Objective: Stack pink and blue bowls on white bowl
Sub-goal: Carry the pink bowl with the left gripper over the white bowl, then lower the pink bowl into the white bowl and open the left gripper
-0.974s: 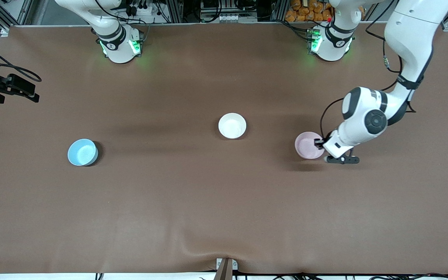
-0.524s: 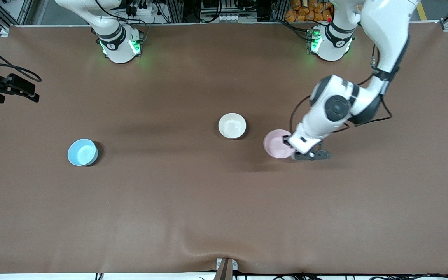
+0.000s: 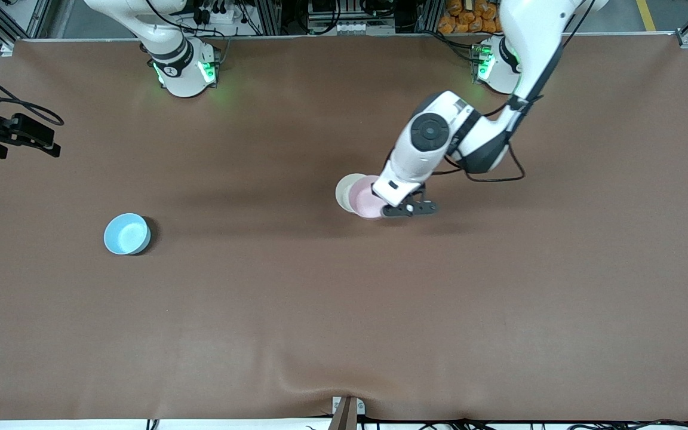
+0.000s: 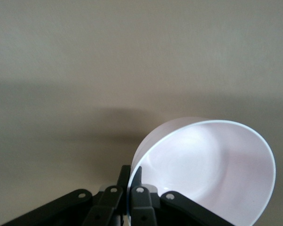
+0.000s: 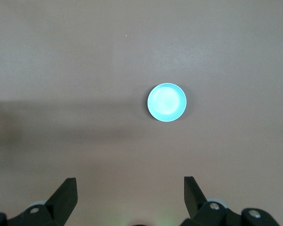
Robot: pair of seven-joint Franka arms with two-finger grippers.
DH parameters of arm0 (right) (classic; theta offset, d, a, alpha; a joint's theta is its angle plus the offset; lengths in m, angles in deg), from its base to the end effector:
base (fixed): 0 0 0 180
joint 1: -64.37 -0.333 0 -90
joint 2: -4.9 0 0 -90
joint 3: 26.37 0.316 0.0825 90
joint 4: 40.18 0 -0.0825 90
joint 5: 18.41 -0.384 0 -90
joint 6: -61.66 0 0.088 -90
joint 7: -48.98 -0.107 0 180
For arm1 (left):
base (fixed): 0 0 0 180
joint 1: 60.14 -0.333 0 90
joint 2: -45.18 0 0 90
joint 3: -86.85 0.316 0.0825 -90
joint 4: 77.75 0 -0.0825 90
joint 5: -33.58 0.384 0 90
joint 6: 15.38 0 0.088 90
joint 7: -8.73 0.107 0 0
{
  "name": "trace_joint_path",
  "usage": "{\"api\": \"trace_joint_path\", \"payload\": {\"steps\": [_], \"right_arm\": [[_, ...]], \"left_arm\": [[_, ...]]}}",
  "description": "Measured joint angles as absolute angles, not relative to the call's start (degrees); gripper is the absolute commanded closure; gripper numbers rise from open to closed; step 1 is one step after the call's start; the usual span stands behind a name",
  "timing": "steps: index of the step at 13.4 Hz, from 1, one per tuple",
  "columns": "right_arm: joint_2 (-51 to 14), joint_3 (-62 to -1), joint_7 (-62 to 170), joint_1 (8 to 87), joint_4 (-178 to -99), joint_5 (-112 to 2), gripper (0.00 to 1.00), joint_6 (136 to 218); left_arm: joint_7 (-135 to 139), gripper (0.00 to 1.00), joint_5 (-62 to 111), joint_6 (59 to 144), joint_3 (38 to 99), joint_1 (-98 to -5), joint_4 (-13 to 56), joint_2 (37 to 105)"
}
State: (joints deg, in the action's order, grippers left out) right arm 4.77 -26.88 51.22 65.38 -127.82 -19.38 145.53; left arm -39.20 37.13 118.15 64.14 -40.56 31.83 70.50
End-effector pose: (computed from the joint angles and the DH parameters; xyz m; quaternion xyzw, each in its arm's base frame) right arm 0.5441 -0.0125 0.6335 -0.9994 -0.0069 0.0337 0.0095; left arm 0.4735 -0.4115 0.2813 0.9971 0.0455 -0.0384 0.0468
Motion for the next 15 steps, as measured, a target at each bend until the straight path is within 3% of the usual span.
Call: {"api": "trace_joint_path", "payload": {"steps": [9,10,11,12,15], "right_arm": [[4.77,-26.88,51.22,65.38,-127.82,-19.38,0.00,145.52],[4.77,-26.88,51.22,65.38,-127.82,-19.38,0.00,145.49],[4.77,-26.88,51.22,65.38,-127.82,-19.38,0.00,145.47],[4.77,-26.88,51.22,65.38,-127.82,-19.38,0.00,145.43],[4.77,-26.88,51.22,65.38,-127.82,-19.38,0.00,145.38]], "left_arm": [[-45.07,1.00,37.13,119.66,64.23,-36.29,33.13,74.09],[-45.18,0.85,37.13,119.94,64.23,-36.16,33.12,74.57],[-45.23,0.51,37.13,120.28,64.23,-36.12,33.10,74.87],[-45.34,0.01,37.13,120.49,64.26,-36.12,33.06,74.97],[-46.64,0.00,37.13,120.52,64.37,-36.14,32.58,74.97]]}}
